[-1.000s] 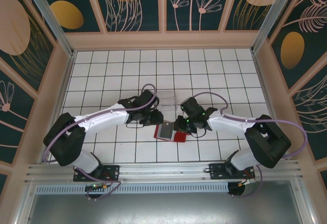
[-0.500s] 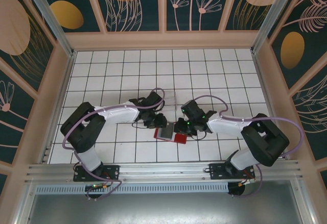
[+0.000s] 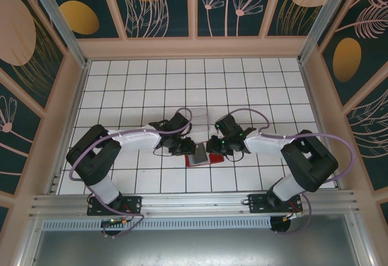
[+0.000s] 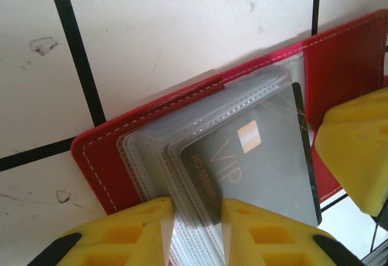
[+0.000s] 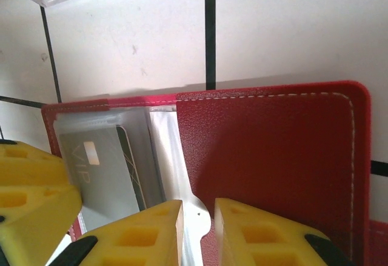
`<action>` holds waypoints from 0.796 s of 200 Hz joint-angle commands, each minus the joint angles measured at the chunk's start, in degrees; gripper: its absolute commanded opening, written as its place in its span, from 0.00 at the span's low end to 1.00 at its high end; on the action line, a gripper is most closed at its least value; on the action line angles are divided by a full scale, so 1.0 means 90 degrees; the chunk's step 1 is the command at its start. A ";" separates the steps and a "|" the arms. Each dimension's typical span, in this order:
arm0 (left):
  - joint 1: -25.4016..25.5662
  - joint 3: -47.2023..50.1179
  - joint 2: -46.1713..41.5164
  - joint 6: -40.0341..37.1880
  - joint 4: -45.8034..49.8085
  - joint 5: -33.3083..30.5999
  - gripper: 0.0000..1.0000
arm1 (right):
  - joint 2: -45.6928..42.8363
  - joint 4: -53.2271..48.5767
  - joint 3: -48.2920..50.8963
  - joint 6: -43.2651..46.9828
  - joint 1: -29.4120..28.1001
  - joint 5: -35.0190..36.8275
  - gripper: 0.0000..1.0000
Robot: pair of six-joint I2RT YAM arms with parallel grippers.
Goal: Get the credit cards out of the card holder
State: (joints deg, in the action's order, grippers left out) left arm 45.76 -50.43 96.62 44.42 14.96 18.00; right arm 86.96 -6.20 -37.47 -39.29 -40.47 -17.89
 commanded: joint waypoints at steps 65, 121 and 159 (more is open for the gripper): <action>0.0026 0.0170 0.0098 0.0037 0.0182 -0.0119 0.26 | -0.0167 0.0208 -0.0171 0.0035 0.0048 -0.0682 0.24; 0.0033 0.0116 0.0293 -0.0038 0.0342 -0.0343 0.25 | 0.0143 0.0090 -0.0221 0.0290 0.0063 -0.0677 0.21; 0.0035 0.0106 0.0395 -0.0078 0.0425 -0.0425 0.25 | 0.0269 0.0129 -0.0245 0.0341 0.0065 -0.0708 0.19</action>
State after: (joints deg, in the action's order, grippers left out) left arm 45.78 -50.41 97.19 44.60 14.17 17.56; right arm 88.44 -5.28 -38.37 -37.76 -40.21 -23.49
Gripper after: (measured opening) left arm 0.247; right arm 0.196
